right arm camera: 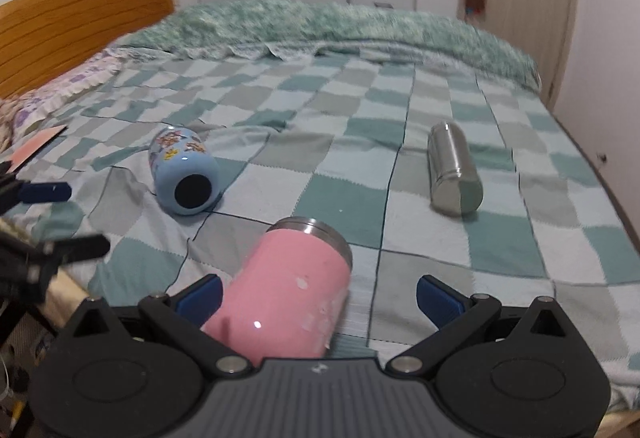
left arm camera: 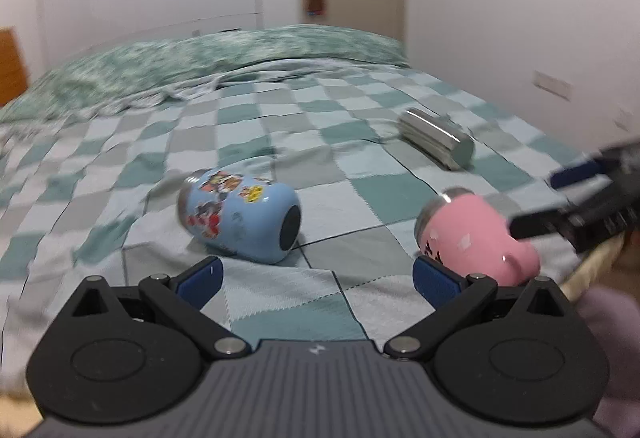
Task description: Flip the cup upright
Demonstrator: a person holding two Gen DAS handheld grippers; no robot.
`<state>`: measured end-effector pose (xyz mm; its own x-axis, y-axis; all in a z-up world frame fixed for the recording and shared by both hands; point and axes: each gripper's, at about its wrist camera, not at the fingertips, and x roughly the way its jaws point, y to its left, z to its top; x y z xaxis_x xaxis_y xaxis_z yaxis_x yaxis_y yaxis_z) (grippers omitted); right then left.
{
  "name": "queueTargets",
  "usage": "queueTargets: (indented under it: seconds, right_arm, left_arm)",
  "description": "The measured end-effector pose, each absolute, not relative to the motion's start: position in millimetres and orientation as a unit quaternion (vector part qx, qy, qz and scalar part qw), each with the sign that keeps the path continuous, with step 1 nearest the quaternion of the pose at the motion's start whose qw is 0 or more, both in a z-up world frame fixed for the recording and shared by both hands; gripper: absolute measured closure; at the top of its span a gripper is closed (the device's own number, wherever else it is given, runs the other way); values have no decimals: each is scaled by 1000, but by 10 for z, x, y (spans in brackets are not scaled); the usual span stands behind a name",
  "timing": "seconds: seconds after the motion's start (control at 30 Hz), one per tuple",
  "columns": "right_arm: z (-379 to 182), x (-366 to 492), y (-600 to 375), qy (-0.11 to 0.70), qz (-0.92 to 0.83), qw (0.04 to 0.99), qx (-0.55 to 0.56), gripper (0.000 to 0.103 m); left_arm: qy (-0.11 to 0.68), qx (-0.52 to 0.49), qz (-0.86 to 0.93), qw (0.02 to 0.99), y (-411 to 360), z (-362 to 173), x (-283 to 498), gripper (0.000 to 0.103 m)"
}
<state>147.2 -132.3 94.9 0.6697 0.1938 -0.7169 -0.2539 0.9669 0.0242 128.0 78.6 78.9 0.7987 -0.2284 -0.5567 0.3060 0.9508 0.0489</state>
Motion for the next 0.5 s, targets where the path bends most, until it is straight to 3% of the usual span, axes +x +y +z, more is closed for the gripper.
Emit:
queueTargets:
  seconds: [0.5]
  right_arm:
    - [527,2246,-1152,501,93,859,50,0]
  left_arm:
    - [286,66,-197,935,925,352,1687,0]
